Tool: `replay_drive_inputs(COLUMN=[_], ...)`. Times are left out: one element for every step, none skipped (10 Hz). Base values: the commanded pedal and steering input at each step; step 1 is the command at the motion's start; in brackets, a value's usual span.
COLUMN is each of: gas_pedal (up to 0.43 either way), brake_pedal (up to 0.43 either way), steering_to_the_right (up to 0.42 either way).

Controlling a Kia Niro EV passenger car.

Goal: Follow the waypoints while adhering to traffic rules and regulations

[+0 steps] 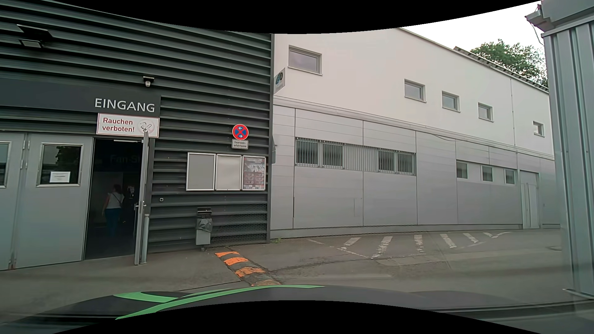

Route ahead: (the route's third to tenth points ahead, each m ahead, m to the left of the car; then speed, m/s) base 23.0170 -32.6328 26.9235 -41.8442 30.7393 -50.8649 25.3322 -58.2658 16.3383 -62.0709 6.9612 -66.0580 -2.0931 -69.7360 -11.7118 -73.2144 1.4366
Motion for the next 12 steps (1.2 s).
replay_drive_inputs(gas_pedal=[0.000, 0.000, 0.000, 0.000, 0.000, 0.000, 0.000, 0.000, 0.000, 0.000, 0.000, 0.000], brake_pedal=[0.000, 0.000, 0.000, 0.000, 0.000, 0.000, 0.000, 0.000, 0.000, 0.000, 0.000, 0.000], steering_to_the_right=[0.174, 0.160, 0.150, 0.144, 0.149, 0.155, 0.158, 0.162, 0.171, 0.185, 0.199, 0.223])
